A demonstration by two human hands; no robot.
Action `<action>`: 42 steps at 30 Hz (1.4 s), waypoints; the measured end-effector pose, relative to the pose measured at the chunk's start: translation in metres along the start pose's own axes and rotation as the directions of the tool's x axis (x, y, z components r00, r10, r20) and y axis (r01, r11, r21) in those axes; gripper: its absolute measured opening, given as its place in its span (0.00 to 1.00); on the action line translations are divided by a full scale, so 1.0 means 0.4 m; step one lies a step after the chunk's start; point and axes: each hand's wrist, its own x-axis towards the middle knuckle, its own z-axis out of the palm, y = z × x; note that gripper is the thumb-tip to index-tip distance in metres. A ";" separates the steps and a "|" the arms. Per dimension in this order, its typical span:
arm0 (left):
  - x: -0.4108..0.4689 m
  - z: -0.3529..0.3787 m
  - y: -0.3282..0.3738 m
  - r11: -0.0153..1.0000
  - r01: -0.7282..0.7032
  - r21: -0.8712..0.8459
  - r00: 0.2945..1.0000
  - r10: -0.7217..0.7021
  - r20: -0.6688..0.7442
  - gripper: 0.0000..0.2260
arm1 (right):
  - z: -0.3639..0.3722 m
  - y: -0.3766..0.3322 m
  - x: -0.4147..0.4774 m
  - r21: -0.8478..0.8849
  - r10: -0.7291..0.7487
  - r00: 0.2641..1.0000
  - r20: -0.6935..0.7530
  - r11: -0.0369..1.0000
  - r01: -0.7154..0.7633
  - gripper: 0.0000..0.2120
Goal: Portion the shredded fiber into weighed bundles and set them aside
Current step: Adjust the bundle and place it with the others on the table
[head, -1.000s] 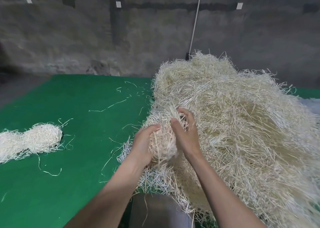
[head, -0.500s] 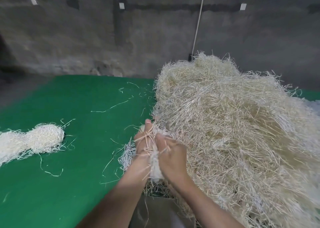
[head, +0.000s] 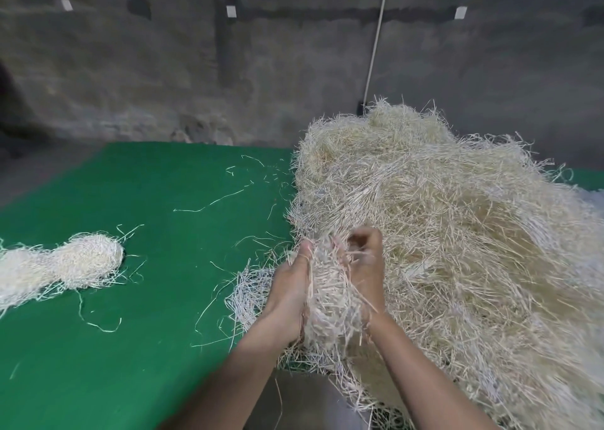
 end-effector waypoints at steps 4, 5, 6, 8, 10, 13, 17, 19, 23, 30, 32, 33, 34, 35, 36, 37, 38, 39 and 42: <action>0.002 0.000 0.040 0.925 -0.227 0.304 0.970 0.244 -0.017 0.42 | -0.013 -0.010 -0.036 0.221 0.216 0.898 0.382 0.923 -0.316 0.41; 0.002 0.004 0.047 0.926 -0.260 0.273 0.962 0.273 -0.009 0.45 | -0.004 -0.011 -0.064 0.167 0.275 0.833 0.480 0.904 -0.395 0.46; -0.002 0.009 0.049 0.938 -0.282 0.200 0.956 0.293 -0.029 0.42 | 0.007 -0.011 -0.086 0.140 0.336 0.811 0.479 0.883 -0.449 0.49; -0.006 0.008 0.034 0.977 -0.215 -0.012 0.977 0.215 0.001 0.33 | 0.022 0.003 -0.071 0.278 0.420 0.849 0.321 0.815 -0.508 0.40; -0.004 -0.006 -0.014 0.978 -0.033 -0.205 0.991 0.058 0.117 0.31 | 0.018 0.009 -0.031 0.479 0.457 0.884 0.101 0.756 -0.446 0.29; -0.006 -0.003 -0.066 0.945 0.116 -0.305 0.986 -0.072 0.152 0.19 | 0.011 0.019 -0.028 0.281 0.327 0.941 -0.090 0.914 -0.291 0.26; 0.055 -0.005 -0.030 0.829 0.156 -0.536 0.979 -0.204 -0.030 0.19 | 0.065 0.051 -0.194 -0.230 -0.044 0.993 0.113 0.971 0.070 0.17; 0.061 0.007 -0.038 0.894 0.137 -0.427 0.951 -0.239 -0.196 0.17 | 0.068 0.056 -0.180 -0.197 -0.026 0.991 0.131 0.979 0.051 0.11; 0.017 0.041 -0.071 0.986 0.114 -0.119 0.973 -0.135 -0.186 0.11 | 0.033 0.025 -0.092 -0.070 0.233 0.972 -0.023 0.970 -0.234 0.14; 0.078 -0.052 -0.005 0.907 -0.386 0.167 0.883 0.416 -0.220 0.12 | 0.013 0.009 -0.108 0.099 0.203 0.967 0.156 0.970 -0.220 0.25; 0.072 -0.022 -0.018 0.845 -0.422 0.329 0.872 0.478 -0.108 0.14 | 0.006 -0.003 -0.078 0.078 0.257 0.945 0.200 0.958 -0.277 0.39; 0.067 -0.002 -0.014 0.852 -0.430 0.299 0.875 0.474 -0.093 0.13 | 0.016 -0.010 -0.078 0.041 0.274 0.927 0.255 0.955 -0.293 0.40; 0.065 0.011 -0.002 0.878 -0.431 0.209 0.880 0.460 -0.115 0.12 | 0.026 -0.015 -0.084 -0.002 0.306 0.909 0.283 0.948 -0.319 0.41; 0.059 0.013 0.020 0.913 -0.404 0.059 0.901 0.409 -0.148 0.14 | 0.033 -0.015 -0.087 -0.038 0.348 0.901 0.258 0.936 -0.351 0.42; 0.048 0.005 0.036 0.930 -0.342 -0.135 0.935 0.323 -0.143 0.17 | 0.032 -0.019 -0.082 -0.033 0.393 0.900 0.189 0.919 -0.394 0.43; 0.041 -0.011 0.034 0.916 -0.279 -0.289 0.960 0.261 -0.100 0.23 | 0.026 -0.020 -0.070 0.005 0.425 0.900 0.101 0.904 -0.427 0.43; 0.034 -0.037 0.015 0.911 -0.248 -0.328 0.968 0.243 -0.058 0.29 | 0.016 -0.021 -0.056 0.059 0.440 0.898 0.004 0.896 -0.439 0.42; 0.025 -0.062 -0.013 0.934 -0.245 -0.260 0.969 0.244 -0.037 0.34 | 0.009 -0.015 -0.043 0.121 0.453 0.887 -0.087 0.889 -0.442 0.39; -0.019 -0.068 -0.103 0.982 -0.024 -0.188 0.962 0.073 0.262 0.38 | 0.037 -0.002 -0.058 0.260 0.455 0.882 -0.122 0.872 -0.414 0.32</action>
